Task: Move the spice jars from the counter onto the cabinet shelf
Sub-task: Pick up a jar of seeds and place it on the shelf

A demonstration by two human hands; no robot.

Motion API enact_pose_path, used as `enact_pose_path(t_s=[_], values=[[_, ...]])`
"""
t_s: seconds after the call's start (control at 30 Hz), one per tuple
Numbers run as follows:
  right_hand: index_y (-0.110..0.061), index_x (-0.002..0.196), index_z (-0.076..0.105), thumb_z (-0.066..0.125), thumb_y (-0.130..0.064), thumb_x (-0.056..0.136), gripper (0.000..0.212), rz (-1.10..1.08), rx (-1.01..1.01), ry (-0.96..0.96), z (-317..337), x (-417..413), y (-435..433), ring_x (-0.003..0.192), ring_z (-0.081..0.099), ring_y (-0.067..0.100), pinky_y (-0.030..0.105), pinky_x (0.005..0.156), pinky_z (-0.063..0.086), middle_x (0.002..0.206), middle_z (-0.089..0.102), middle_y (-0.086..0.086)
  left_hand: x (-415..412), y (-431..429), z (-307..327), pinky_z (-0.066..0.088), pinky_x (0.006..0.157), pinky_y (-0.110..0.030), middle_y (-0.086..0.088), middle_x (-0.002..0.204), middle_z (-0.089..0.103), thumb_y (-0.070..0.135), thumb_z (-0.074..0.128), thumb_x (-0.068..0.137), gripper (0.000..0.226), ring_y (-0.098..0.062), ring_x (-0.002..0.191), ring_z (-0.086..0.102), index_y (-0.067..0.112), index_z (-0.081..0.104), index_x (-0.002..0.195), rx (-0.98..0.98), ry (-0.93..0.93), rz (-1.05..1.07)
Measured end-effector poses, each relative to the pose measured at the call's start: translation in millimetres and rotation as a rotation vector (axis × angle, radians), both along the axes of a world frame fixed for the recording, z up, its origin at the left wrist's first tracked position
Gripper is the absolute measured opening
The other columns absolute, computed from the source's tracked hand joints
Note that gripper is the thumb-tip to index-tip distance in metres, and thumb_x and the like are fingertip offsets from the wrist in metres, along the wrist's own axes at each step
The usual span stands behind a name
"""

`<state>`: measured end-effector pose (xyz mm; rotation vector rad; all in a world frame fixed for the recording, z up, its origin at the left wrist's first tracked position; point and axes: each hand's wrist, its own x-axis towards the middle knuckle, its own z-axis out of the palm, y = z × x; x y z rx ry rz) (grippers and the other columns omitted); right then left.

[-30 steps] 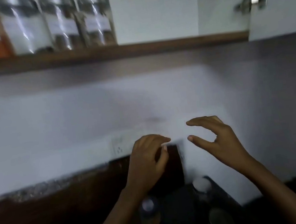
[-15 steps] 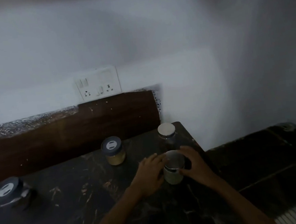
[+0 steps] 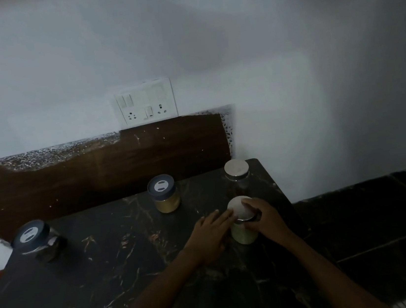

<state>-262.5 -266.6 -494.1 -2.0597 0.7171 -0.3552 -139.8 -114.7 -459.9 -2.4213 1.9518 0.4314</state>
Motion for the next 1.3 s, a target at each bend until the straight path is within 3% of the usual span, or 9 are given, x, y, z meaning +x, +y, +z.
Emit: enact_pose_path(t_s=[0.2, 0.33, 0.47, 0.6, 0.7, 0.9, 1.03, 1.13, 1.3], values=[[-0.014, 0.131, 0.047, 0.075, -0.027, 0.074, 0.064, 0.007, 0.094, -0.015, 37, -6, 0, 0.121, 0.046, 0.017, 0.027, 0.1, 0.039, 0.136, 0.048, 0.005, 1, 7, 29, 0.001, 0.116, -0.043, 0.01, 0.155, -0.015, 0.029, 0.054, 0.09, 0.084, -0.014, 0.143, -0.011, 0.031, -0.01, 0.145, -0.098, 0.021, -0.055], [-0.015, 0.127, 0.051, 0.069, -0.025, 0.08, 0.051, 0.079, 0.106, -0.108, 85, -17, 4, 0.107, 0.051, 0.008, 0.013, 0.085, 0.041, 0.122, 0.056, -0.001, -2, 16, 55, -0.008, 0.113, -0.034, 0.012, 0.151, -0.026, 0.043, 0.064, 0.082, 0.103, -0.007, 0.139, -0.024, 0.03, -0.02, 0.141, -0.211, 0.026, -0.083], [-0.026, 0.114, 0.057, 0.063, -0.028, 0.083, 0.032, 0.131, 0.187, -0.186, 126, -30, 12, 0.101, 0.06, 0.011, 0.02, 0.074, 0.054, 0.108, 0.06, -0.01, -12, 30, 80, -0.006, 0.117, -0.035, 0.017, 0.148, -0.034, 0.065, 0.056, 0.071, 0.115, -0.005, 0.139, -0.026, 0.033, -0.03, 0.14, -0.322, 0.111, -0.12], [-0.022, 0.112, 0.062, 0.058, -0.041, 0.078, 0.04, 0.171, 0.263, -0.221, 157, -43, 22, 0.092, 0.065, 0.01, 0.025, 0.066, 0.055, 0.106, 0.065, -0.001, -28, 45, 108, 0.003, 0.116, -0.022, 0.024, 0.15, -0.028, 0.058, 0.072, 0.065, 0.122, 0.001, 0.141, -0.017, 0.043, -0.024, 0.139, -0.413, 0.338, -0.129], [-0.024, 0.107, 0.063, 0.053, -0.043, 0.078, 0.036, 0.197, 0.325, -0.251, 170, -50, 32, 0.084, 0.066, 0.008, 0.022, 0.061, 0.053, 0.101, 0.066, 0.002, -43, 51, 119, 0.007, 0.108, -0.003, 0.026, 0.151, -0.023, 0.046, 0.081, 0.063, 0.132, 0.006, 0.14, -0.012, 0.032, -0.021, 0.145, -0.472, 0.475, -0.1], [-0.032, 0.122, 0.05, 0.047, -0.044, 0.084, 0.04, 0.276, 0.348, -0.182, 163, -60, 35, 0.098, 0.063, 0.006, 0.029, 0.076, 0.057, 0.121, 0.057, 0.001, -53, 56, 113, 0.016, 0.111, -0.01, 0.013, 0.154, 0.001, 0.036, 0.087, 0.059, 0.125, -0.001, 0.143, 0.005, 0.029, 0.001, 0.149, -0.579, 0.503, -0.069], [-0.057, 0.133, 0.022, 0.071, -0.06, 0.064, 0.085, 0.475, 0.351, -0.124, 158, -76, 30, 0.118, 0.052, 0.003, 0.028, 0.089, 0.051, 0.144, 0.031, -0.019, -53, 60, 112, 0.02, 0.107, -0.007, 0.015, 0.153, 0.002, 0.03, 0.088, 0.059, 0.124, 0.001, 0.142, 0.006, 0.029, 0.003, 0.149, -0.587, 0.561, -0.048], [-0.065, 0.132, -0.001, 0.086, -0.035, 0.055, 0.12, 0.567, 0.274, -0.019, 161, -87, 34, 0.131, 0.038, 0.008, 0.036, 0.104, 0.042, 0.151, 0.017, -0.017, -52, 60, 111, 0.02, 0.107, -0.006, 0.016, 0.153, 0.001, 0.03, 0.088, 0.059, 0.124, 0.002, 0.142, 0.005, 0.022, 0.004, 0.149, -0.587, 0.555, -0.037], [-0.057, 0.135, -0.013, 0.089, -0.026, 0.055, 0.133, 0.553, 0.053, 0.038, 164, -87, 44, 0.138, 0.02, 0.004, 0.039, 0.112, 0.031, 0.148, 0.0, -0.031, -55, 58, 110, 0.02, 0.105, -0.004, 0.018, 0.153, 0.0, 0.033, 0.087, 0.059, 0.123, 0.003, 0.141, 0.004, 0.025, 0.002, 0.148, -0.572, 0.58, -0.011]])
